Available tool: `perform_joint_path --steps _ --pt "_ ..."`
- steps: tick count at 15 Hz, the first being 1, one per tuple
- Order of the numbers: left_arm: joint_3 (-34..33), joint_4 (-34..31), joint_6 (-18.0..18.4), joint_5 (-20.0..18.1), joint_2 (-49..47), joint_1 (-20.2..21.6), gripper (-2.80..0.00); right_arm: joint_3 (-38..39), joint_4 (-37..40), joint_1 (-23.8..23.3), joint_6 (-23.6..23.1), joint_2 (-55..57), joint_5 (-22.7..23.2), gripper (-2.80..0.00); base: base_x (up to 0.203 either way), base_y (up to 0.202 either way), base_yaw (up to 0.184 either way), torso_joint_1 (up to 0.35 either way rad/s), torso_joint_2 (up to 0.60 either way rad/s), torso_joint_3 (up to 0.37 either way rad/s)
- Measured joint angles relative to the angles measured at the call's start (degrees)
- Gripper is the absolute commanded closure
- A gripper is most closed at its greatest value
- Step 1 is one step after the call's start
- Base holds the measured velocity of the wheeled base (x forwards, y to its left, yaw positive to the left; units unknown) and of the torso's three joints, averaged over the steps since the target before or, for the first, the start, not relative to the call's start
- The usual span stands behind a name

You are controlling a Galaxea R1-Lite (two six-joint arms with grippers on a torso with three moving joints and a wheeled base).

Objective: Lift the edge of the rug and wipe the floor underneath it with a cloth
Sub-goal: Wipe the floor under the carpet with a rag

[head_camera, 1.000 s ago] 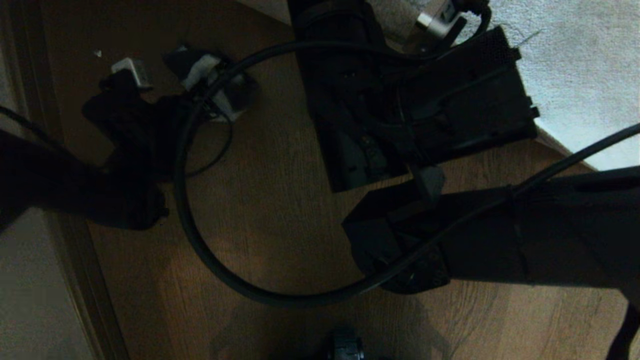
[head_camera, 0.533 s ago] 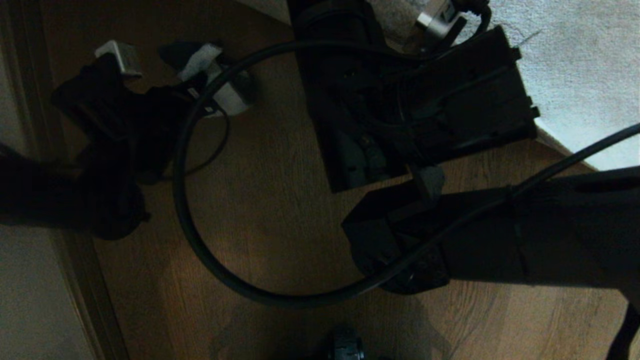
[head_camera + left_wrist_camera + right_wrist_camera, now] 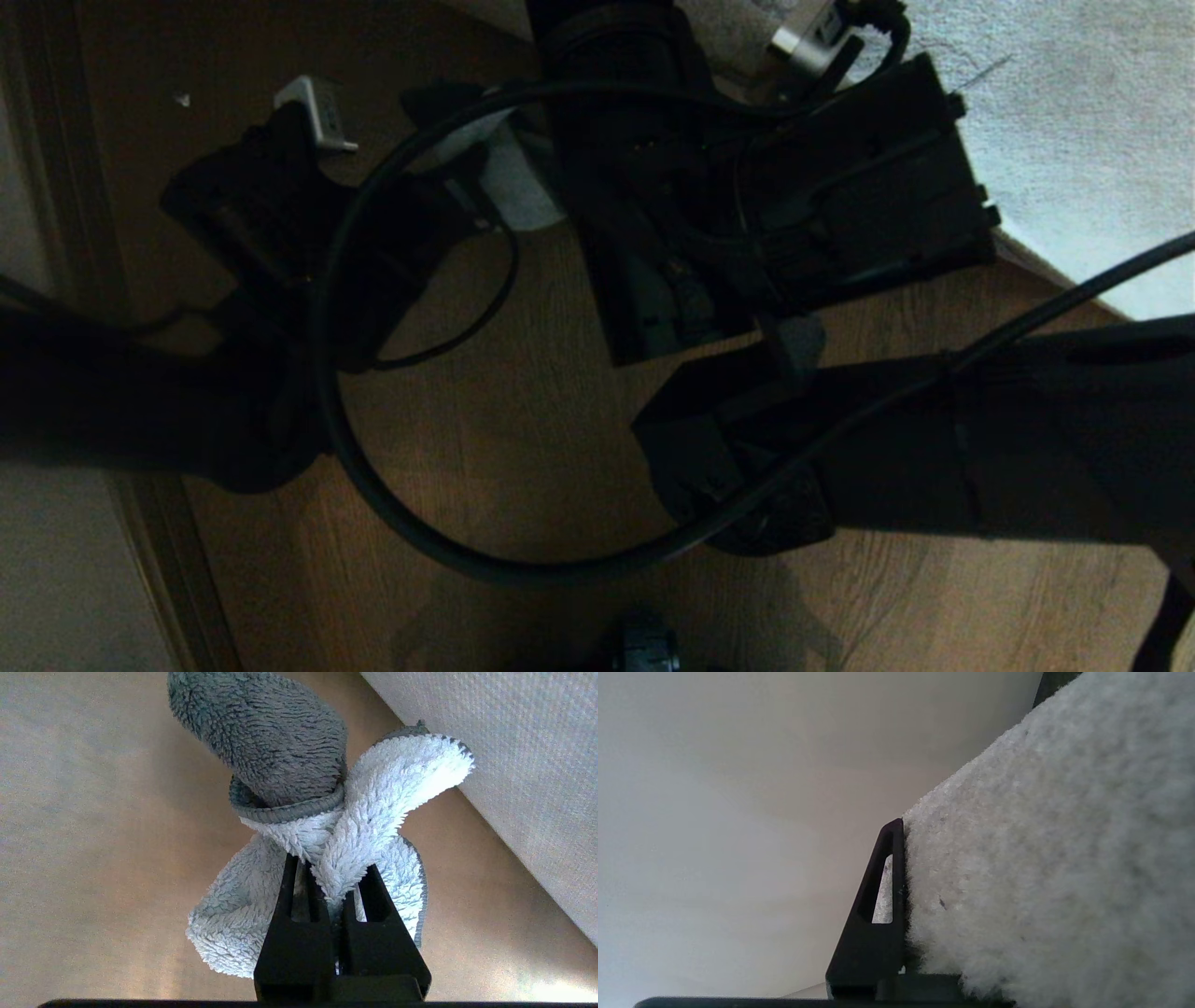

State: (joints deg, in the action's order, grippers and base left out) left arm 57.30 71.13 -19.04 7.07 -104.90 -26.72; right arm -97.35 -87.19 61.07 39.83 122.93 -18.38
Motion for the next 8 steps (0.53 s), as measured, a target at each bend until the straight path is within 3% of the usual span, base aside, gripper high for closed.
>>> perform_joint_path --steps 8 --pt "8.89 0.09 -0.15 0.22 -6.37 2.06 0.00 -0.22 -0.03 0.50 -0.23 0.47 0.02 0.00 0.000 0.000 0.000 0.000 0.00 0.000"
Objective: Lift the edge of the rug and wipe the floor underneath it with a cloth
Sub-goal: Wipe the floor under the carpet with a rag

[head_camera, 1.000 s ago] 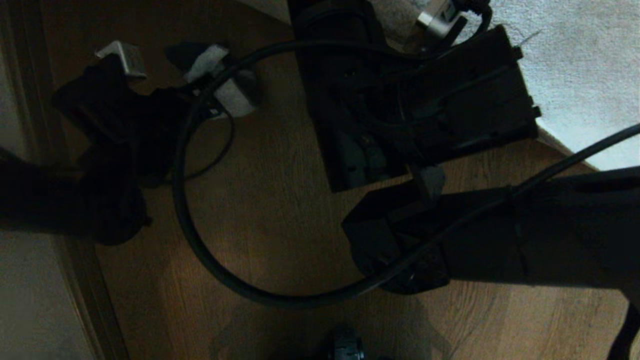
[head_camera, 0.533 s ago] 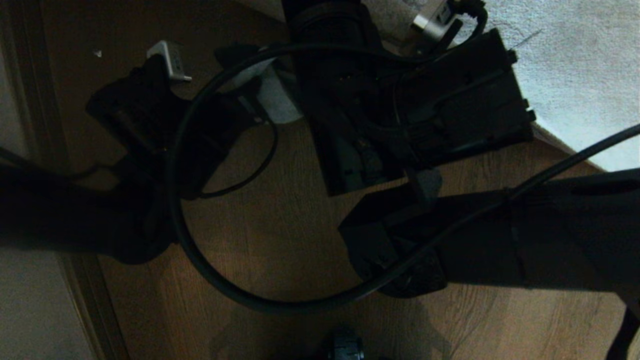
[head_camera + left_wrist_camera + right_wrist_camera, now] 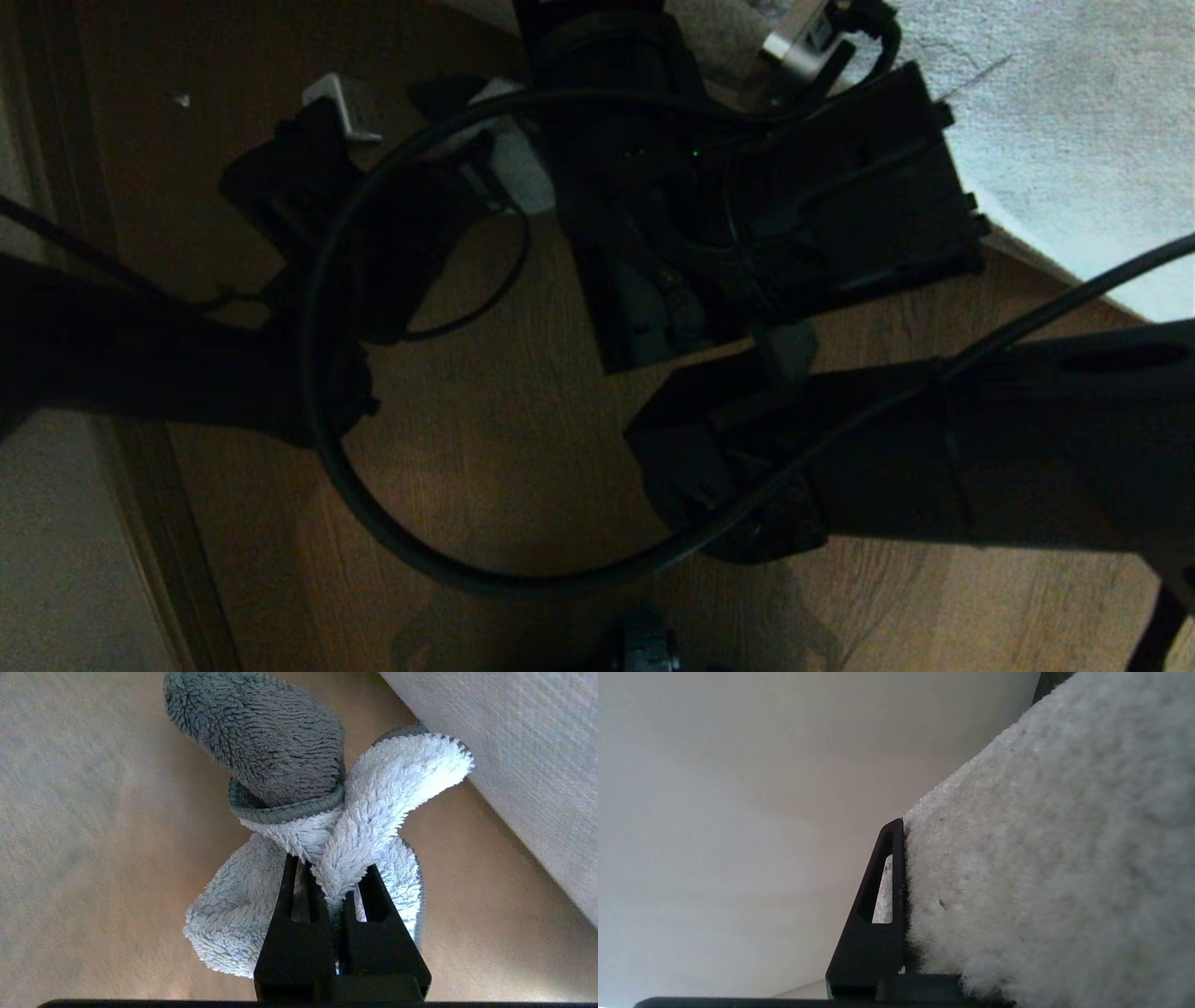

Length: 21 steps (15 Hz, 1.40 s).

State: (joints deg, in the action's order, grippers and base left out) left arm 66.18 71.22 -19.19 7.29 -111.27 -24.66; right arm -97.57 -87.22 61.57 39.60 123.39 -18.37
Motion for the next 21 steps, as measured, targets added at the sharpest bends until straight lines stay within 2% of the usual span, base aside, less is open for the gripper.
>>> perform_joint_path --steps 9,21 --pt "9.44 -0.81 0.06 0.15 -5.78 3.99 0.00 0.15 0.01 0.52 -0.38 0.09 0.01 0.00 0.000 0.000 0.000 0.000 0.00 0.000" --pt "9.95 -1.73 -0.02 -2.95 -5.91 16.75 0.00 0.02 -0.02 2.17 -0.44 0.74 -0.04 0.00 0.000 0.000 0.000 0.000 0.00 0.000"
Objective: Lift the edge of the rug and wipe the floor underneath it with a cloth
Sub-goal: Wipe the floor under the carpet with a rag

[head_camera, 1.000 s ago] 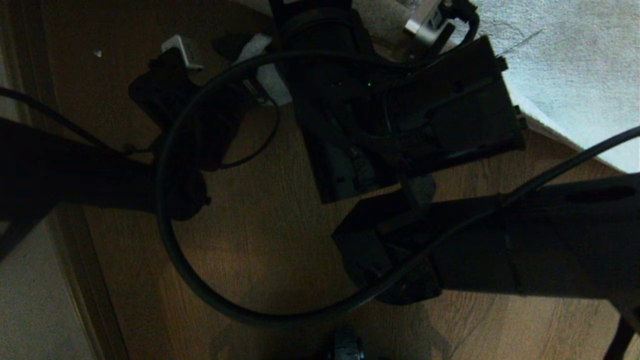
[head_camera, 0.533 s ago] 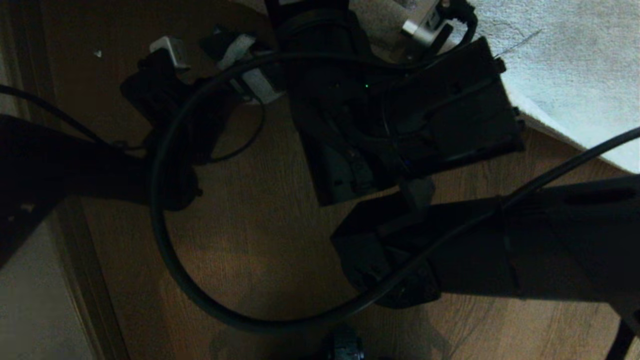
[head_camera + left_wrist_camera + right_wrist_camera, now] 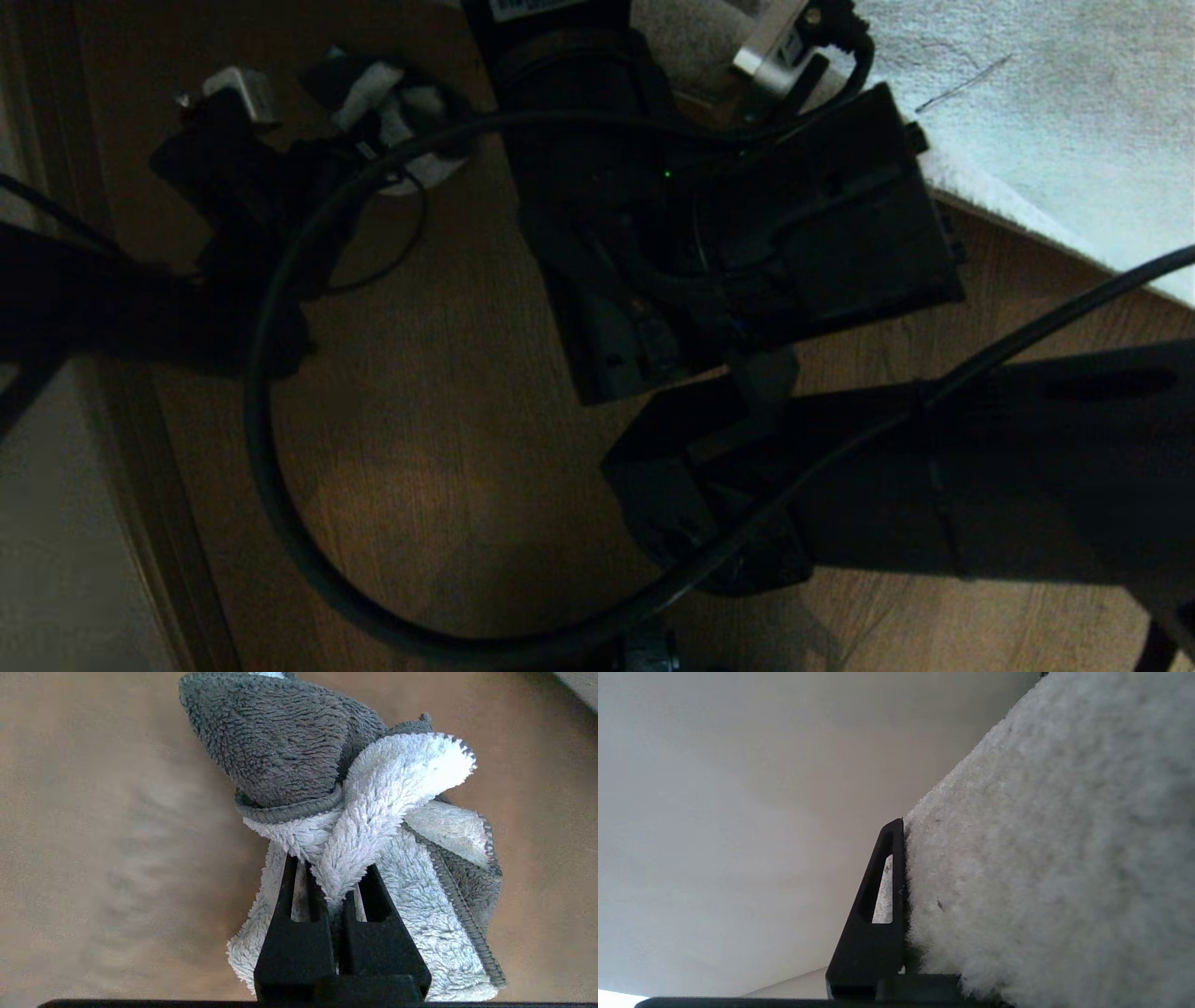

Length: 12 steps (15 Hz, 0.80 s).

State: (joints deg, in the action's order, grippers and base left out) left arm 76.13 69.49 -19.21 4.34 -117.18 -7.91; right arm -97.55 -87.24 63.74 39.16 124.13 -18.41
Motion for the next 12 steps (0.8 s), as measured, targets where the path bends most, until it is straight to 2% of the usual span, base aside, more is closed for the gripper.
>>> perform_joint_path --steps 3,6,9,12 --pt "-0.78 -0.15 -0.08 -1.03 0.95 3.13 0.00 0.06 0.02 0.04 0.00 0.15 0.02 0.00 0.000 0.000 0.000 0.000 0.00 0.000" --pt "-5.28 0.40 -0.10 -1.01 2.80 4.00 0.00 0.09 0.02 0.04 0.06 0.40 0.02 0.00 0.000 0.000 0.000 0.000 0.00 0.000" --pt "-14.05 2.45 -0.10 -0.95 5.58 3.22 0.00 0.09 0.00 0.04 0.09 0.46 0.04 0.00 0.000 0.000 0.000 0.000 0.00 0.000" --pt "-26.14 6.98 -0.10 -0.95 8.48 -0.89 0.00 0.04 0.02 0.04 0.09 0.51 0.06 0.00 0.000 0.000 0.000 0.000 0.00 0.000"
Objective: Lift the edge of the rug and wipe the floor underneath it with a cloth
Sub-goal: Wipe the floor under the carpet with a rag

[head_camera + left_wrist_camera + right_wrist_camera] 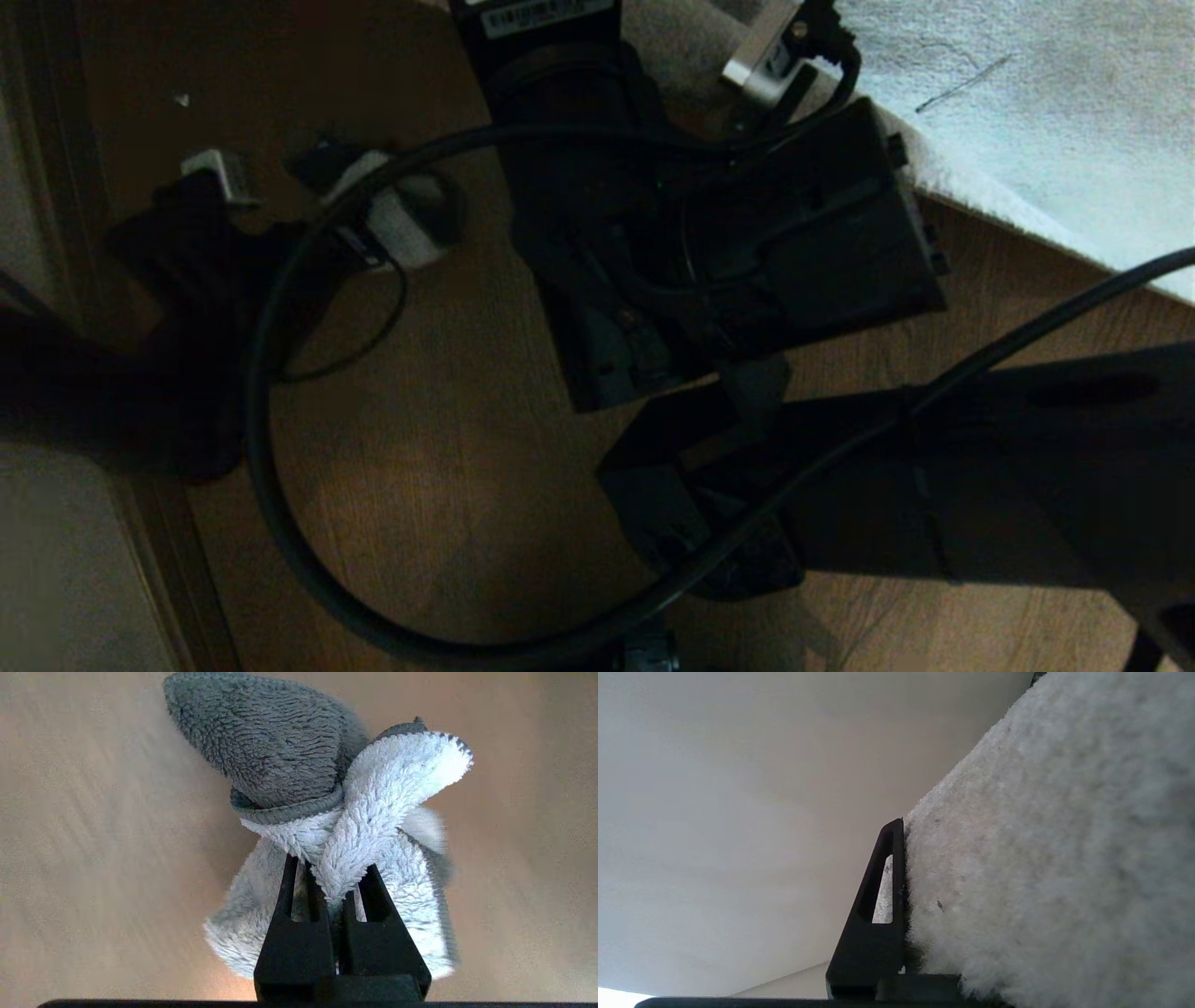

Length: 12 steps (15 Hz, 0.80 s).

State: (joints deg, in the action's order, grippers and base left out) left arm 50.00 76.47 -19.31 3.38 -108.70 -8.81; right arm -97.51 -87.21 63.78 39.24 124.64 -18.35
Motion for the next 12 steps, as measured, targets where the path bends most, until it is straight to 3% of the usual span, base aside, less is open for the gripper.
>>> perform_joint_path --steps 2,5,8,12 --pt "-7.61 4.06 0.10 0.34 1.47 -5.80 0.00 -0.01 0.02 0.00 0.00 0.02 0.00 0.00 0.000 0.000 0.000 0.000 0.00 0.000" --pt "-12.45 6.80 0.00 0.71 2.19 -14.72 0.00 -0.11 0.02 -0.06 0.02 0.06 -0.04 0.00 0.000 0.000 0.000 0.000 0.00 0.000" --pt "-10.57 7.05 -0.09 0.80 0.90 -21.15 0.00 -0.36 0.02 -0.06 -0.07 0.06 -0.06 0.00 0.000 0.000 0.000 0.000 0.00 0.000" --pt "-3.10 6.51 -0.08 0.89 -2.65 -23.30 0.00 -0.65 0.02 -0.13 -0.62 0.02 -0.09 0.00 0.000 0.000 0.000 0.000 0.00 0.000"
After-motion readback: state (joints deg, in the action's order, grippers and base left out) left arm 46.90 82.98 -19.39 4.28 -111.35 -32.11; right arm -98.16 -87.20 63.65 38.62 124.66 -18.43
